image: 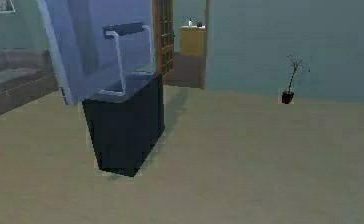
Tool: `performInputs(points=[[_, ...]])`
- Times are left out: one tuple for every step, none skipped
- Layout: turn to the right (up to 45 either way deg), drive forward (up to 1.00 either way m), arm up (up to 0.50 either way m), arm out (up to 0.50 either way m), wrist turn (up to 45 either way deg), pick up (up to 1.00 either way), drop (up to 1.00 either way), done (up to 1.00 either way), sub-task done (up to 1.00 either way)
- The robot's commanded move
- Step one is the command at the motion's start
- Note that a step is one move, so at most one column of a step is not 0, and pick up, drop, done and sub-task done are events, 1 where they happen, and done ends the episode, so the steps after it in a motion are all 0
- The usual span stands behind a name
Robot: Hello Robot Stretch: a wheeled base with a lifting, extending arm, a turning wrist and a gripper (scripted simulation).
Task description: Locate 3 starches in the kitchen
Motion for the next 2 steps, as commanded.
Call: performInputs(points=[[0.0,1.0,0.0,0.0,0.0,0.0,0.0,0.0,0.0],[3.0,0.0,0.0,0.0,0.0,0.0,0.0,0.0,0.0]])
